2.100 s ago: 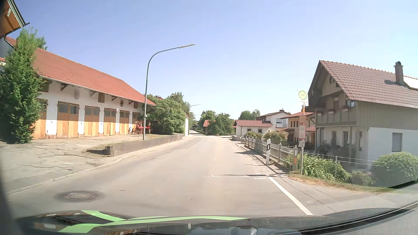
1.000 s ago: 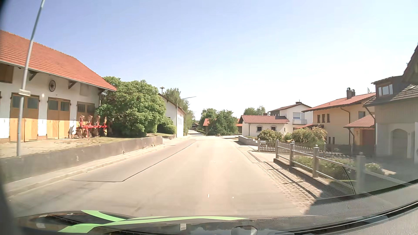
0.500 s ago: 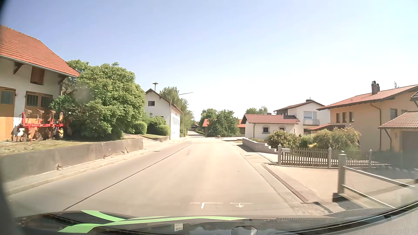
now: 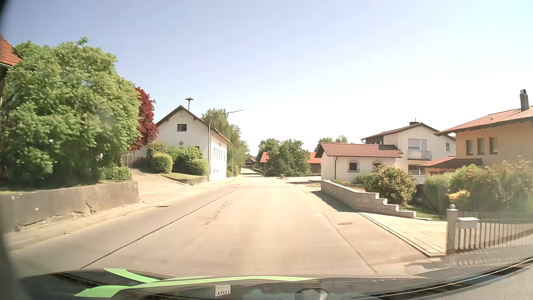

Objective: Follow the waypoints while adhering to traffic rules and regulations

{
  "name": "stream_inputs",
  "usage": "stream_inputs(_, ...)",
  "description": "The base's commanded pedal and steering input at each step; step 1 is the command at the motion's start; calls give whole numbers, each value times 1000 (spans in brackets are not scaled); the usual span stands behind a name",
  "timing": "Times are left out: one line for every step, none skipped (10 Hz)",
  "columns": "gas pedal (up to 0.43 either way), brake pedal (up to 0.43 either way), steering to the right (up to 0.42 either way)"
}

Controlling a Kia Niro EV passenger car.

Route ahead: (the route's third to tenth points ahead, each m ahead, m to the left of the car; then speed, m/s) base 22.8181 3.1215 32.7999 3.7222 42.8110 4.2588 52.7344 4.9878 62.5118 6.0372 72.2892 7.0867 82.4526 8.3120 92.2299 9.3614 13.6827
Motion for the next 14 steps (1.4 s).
stream_inputs(177, 0, -9)
stream_inputs(177, 0, -9)
stream_inputs(177, 0, -9)
stream_inputs(169, 0, -10)
stream_inputs(169, 0, -10)
stream_inputs(169, 0, -11)
stream_inputs(177, 0, -11)
stream_inputs(177, 0, -10)
stream_inputs(177, 0, -10)
stream_inputs(177, 0, -10)
stream_inputs(177, 0, -10)
stream_inputs(177, 0, -10)
stream_inputs(177, 0, -10)
stream_inputs(177, 0, -10)
